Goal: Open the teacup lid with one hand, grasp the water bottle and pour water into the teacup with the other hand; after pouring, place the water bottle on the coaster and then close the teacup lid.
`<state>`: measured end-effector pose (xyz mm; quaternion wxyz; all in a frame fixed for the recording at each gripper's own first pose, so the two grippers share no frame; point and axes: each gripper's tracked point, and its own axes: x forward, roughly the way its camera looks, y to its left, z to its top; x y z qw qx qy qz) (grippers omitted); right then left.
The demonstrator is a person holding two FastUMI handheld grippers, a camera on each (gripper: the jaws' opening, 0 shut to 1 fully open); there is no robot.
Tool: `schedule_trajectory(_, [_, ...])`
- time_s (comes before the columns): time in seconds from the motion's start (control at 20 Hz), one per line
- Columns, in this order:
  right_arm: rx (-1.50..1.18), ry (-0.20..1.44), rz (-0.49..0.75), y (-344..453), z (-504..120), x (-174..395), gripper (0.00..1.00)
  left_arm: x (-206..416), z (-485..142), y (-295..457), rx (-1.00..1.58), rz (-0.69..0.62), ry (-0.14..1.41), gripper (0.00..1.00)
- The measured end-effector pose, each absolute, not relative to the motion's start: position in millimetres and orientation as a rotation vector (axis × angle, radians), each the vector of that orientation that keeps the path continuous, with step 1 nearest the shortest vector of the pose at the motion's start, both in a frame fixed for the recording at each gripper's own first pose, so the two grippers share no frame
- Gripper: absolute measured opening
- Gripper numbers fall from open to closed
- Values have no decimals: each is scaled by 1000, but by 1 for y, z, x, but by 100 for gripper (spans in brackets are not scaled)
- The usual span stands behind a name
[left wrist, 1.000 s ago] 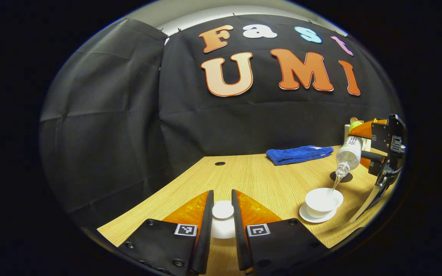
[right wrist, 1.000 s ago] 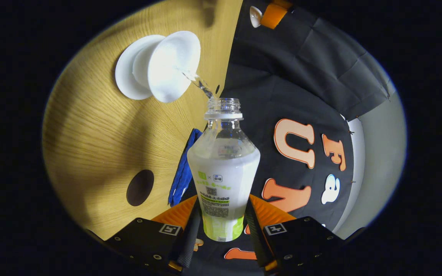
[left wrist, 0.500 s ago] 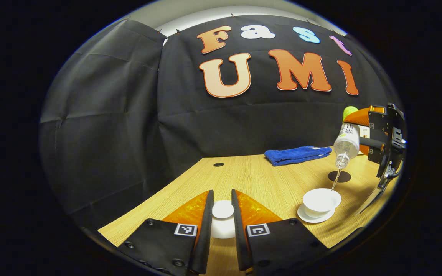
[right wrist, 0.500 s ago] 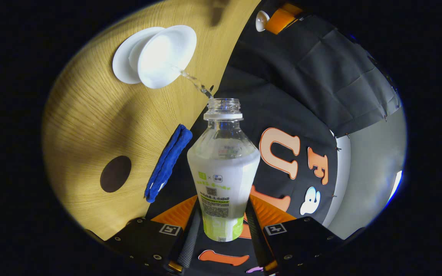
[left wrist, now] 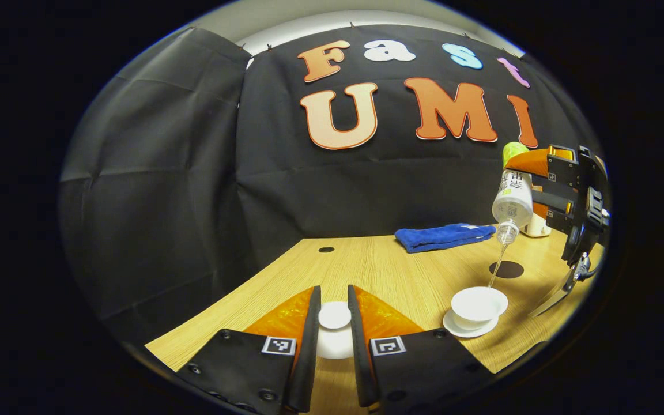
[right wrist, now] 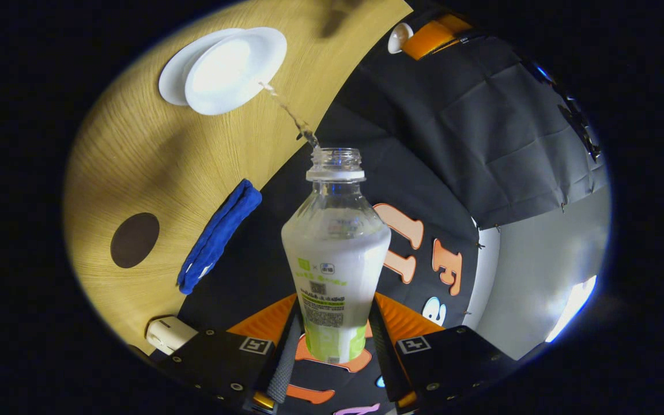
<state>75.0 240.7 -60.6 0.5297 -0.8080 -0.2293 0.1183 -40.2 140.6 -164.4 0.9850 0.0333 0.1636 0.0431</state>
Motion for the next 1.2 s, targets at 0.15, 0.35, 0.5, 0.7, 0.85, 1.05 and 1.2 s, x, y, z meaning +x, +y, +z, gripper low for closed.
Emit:
schedule_trajectory(0.15, [-1942,-565,276,243,-63,71,64,-41,-164,142,71,88,329,33])
schedule_trajectory(0.35, [-1945,-571,291,244,-71,66,64,-41,-166,142,83,89,326,33])
schedule_trajectory(0.5, [-1948,-571,324,252,-86,61,64,-40,-165,139,82,81,322,33])
schedule_trajectory(0.7, [-1862,-497,373,249,-108,57,64,-40,-163,135,71,66,313,33])
schedule_trajectory(0.85, [-1720,-387,457,251,-134,50,65,-38,-162,131,60,59,312,33])
schedule_trajectory(1.05, [-1563,-261,517,250,-151,45,65,-36,-158,128,60,53,303,33])
schedule_trajectory(1.2, [-1347,-139,516,240,-152,52,65,-35,-157,124,55,45,297,33])
